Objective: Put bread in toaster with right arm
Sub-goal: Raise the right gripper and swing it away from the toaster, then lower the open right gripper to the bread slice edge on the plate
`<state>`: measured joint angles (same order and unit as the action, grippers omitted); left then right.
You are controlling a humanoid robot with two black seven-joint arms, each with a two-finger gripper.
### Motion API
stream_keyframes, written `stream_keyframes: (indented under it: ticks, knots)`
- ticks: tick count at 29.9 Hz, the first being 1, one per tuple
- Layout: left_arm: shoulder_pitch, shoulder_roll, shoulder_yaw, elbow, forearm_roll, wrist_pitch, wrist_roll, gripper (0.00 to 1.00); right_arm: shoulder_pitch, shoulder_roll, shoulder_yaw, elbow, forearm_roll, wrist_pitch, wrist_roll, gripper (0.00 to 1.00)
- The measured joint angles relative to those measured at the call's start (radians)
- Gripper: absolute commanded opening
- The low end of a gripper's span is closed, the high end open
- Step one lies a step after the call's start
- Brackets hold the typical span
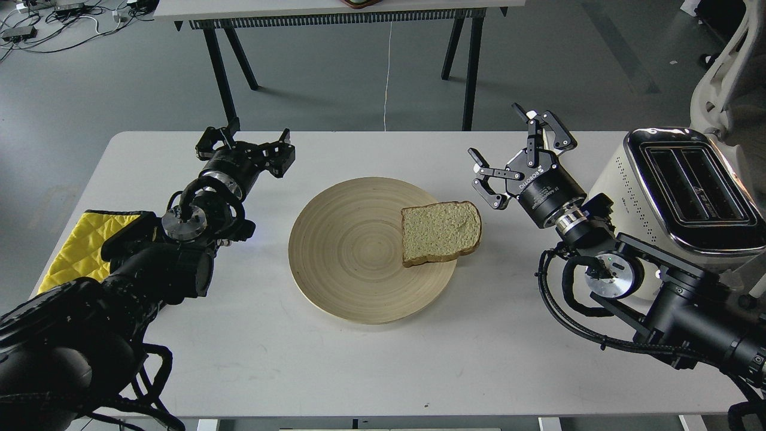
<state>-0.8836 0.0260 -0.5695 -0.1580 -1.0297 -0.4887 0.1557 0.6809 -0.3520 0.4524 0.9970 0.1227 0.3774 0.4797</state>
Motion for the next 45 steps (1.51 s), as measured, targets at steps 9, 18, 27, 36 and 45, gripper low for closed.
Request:
stream_keyframes:
  ticks: [9,18,27,36,45]
  knots:
    - [0.000,0.001,-0.003,0.000,-0.001,0.000,-0.004,1.00,0.000,0.000,0.003,-0.004,0.000,0.000,0.000,0.96]
    - [0.000,0.000,-0.001,0.000,0.000,0.000,-0.002,1.00,0.015,0.000,0.012,-0.004,0.000,0.000,0.000,0.96]
    - [0.000,0.000,-0.001,0.000,0.001,0.000,-0.002,1.00,0.057,-0.024,0.009,0.005,0.000,-0.004,-0.007,0.96]
    - [0.000,0.000,-0.001,0.000,0.001,0.000,-0.002,1.00,0.196,-0.255,-0.131,0.117,-0.147,-0.065,-0.022,0.96]
    - [0.000,0.000,-0.001,0.000,0.001,0.000,-0.002,1.00,0.588,-0.309,-0.758,0.233,-0.249,-0.419,-0.047,0.96]
